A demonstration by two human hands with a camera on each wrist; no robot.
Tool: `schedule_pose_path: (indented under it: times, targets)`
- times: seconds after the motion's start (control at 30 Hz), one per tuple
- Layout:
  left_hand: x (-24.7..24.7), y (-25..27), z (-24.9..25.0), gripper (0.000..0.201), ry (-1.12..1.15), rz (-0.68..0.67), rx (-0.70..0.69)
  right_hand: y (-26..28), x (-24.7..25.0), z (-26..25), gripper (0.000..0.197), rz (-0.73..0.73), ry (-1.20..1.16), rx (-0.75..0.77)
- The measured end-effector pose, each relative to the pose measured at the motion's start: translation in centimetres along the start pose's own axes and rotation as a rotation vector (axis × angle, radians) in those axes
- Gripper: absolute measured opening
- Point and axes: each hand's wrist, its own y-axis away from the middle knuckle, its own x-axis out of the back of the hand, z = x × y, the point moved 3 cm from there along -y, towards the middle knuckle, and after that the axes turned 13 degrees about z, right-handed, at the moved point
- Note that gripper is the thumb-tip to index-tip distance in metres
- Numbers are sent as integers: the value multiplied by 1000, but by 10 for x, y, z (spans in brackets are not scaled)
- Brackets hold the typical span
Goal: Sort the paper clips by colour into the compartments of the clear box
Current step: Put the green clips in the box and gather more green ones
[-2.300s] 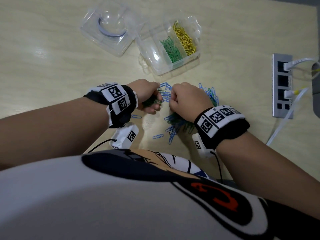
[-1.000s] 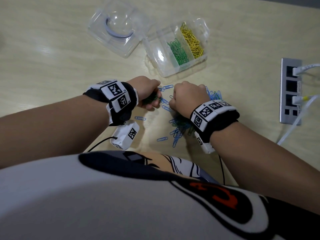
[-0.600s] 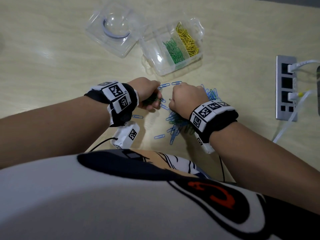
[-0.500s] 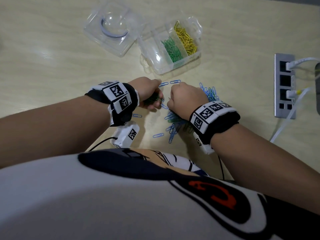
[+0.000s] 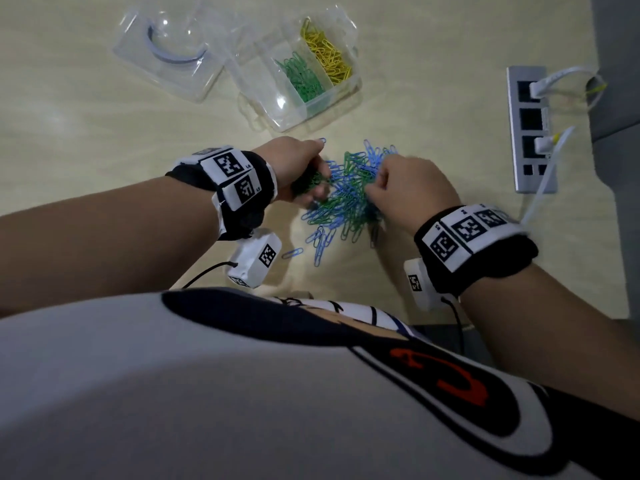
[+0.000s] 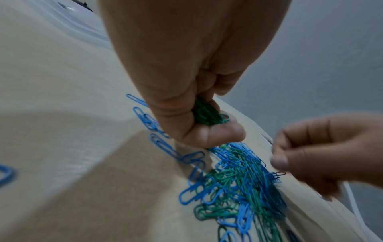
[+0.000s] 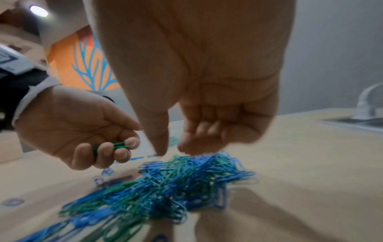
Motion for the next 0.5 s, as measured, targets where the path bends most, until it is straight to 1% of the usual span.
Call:
schedule_pose_path:
  times: [0.07, 0.1, 0.13, 0.17, 0.2, 0.27, 0.3, 0.37, 0.43, 0.47, 0.5]
  targets:
    - [-1, -1, 1, 50, -39, 15, -2, 12, -3, 10, 40, -227, 199, -14]
    - [-2, -1, 1, 50, -55, 19, -2, 19, -6, 12, 43, -302, 247, -1]
    - [-3, -2, 1, 50, -70, 24, -4, 25, -10, 12, 41, -331, 258, 16]
    - [-4, -2, 1, 49, -87, 28, -8, 28, -13, 11, 37, -320, 237, 25]
    - [-5, -3, 1, 49, -100, 31, -12, 28, -16, 10, 31, -268, 183, 16]
    - [-8, -3, -1, 49, -116, 35, -15, 25, -18, 11, 20, -127, 74, -55]
    - [-9, -3, -2, 49, -122, 38, -18, 23, -18, 12, 17, -75, 46, -82]
    - [-10, -4, -4, 49, -130, 43, -23, 18, -17, 15, 19, 0, 17, -114]
    - [-11, -4, -5, 49, -137, 45, -23, 15, -14, 14, 20, 87, -76, -135]
    - [-11, -4, -5, 49, -143, 43, -21, 14, -13, 13, 26, 114, -142, -136]
    - [-11, -3, -6, 49, -150, 42, -21, 13, -14, 12, 36, 107, -191, -125]
